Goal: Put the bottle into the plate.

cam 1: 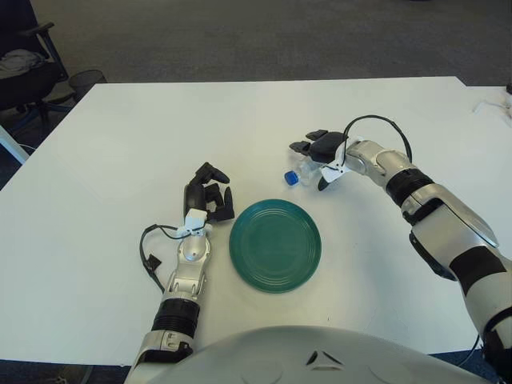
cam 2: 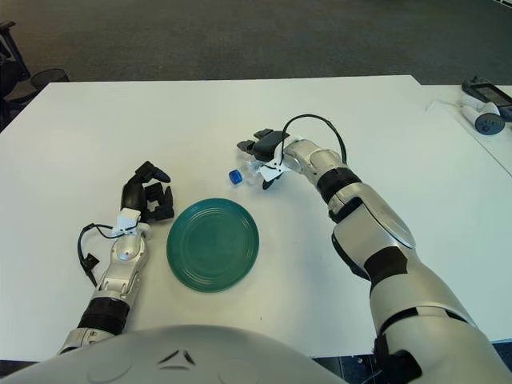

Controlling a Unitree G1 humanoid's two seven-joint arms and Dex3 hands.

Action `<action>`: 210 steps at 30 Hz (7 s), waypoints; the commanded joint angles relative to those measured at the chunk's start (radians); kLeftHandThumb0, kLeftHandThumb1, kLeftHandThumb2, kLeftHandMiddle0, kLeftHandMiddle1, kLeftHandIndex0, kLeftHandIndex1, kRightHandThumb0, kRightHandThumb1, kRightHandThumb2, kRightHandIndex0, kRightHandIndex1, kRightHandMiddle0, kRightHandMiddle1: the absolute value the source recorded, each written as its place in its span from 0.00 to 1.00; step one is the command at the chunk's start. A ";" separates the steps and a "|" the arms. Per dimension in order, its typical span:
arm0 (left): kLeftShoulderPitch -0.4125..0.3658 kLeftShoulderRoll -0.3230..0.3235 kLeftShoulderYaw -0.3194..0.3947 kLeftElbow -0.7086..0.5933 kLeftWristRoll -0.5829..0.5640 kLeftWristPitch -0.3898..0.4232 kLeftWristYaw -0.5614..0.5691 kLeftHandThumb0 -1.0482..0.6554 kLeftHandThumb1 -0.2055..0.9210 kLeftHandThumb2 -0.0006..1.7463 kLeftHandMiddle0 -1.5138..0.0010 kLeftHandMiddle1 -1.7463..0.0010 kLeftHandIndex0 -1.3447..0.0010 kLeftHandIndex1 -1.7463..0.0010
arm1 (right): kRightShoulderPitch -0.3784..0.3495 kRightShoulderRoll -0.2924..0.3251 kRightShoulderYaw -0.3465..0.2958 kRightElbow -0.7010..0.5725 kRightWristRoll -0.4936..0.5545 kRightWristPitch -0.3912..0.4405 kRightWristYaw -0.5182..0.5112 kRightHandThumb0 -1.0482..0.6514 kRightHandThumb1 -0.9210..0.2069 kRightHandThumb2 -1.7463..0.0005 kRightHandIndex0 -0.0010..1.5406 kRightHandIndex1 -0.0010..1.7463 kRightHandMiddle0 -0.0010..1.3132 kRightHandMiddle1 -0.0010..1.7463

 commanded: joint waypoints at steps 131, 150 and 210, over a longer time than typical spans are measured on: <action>0.031 0.011 0.002 0.035 0.003 0.050 -0.018 0.32 0.39 0.81 0.17 0.00 0.50 0.00 | 0.644 -0.022 -0.297 -1.076 0.299 -0.249 -0.030 0.36 0.47 0.31 0.70 1.00 0.41 1.00; 0.017 0.014 0.009 0.076 -0.041 -0.012 -0.057 0.33 0.40 0.80 0.20 0.00 0.51 0.00 | 0.627 -0.028 -0.271 -0.992 0.068 -0.313 -0.147 0.34 0.53 0.25 0.75 1.00 0.46 1.00; 0.002 0.004 0.009 0.160 -0.062 -0.198 -0.069 0.34 0.48 0.73 0.28 0.00 0.56 0.00 | 0.577 -0.140 -0.313 -1.077 0.142 -0.366 0.029 0.00 0.00 0.52 0.00 0.00 0.00 0.00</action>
